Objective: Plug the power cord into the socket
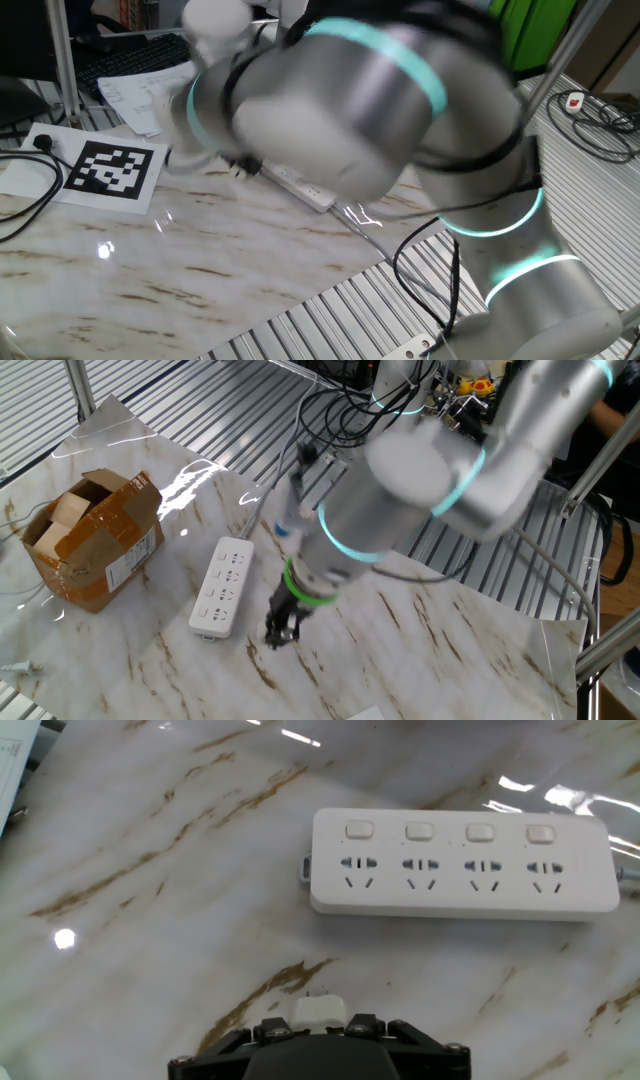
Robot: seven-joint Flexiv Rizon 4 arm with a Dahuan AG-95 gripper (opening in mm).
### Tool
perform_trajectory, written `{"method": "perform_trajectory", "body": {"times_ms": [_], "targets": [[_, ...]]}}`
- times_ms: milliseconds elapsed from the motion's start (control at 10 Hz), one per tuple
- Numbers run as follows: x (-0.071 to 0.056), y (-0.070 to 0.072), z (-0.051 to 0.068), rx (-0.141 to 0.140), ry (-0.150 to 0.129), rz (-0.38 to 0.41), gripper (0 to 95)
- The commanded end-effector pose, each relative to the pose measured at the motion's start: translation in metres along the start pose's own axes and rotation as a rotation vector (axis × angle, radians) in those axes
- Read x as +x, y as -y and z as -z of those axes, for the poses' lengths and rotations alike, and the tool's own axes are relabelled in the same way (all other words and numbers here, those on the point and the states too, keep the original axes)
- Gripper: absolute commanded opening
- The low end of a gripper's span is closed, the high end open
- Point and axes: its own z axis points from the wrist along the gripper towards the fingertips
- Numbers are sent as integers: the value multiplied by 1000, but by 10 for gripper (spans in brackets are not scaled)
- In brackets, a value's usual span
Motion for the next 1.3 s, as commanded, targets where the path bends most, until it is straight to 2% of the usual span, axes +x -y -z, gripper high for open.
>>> {"method": "perform_trajectory", "body": {"times_ms": [100,400,700,1300], "targets": [[-3,3,9,-26,-100,37,0],[-9,7,20,-11,-118,45,0],[-23,6,30,3,-156,25,0],[-40,4,27,28,-174,-1,0]]}}
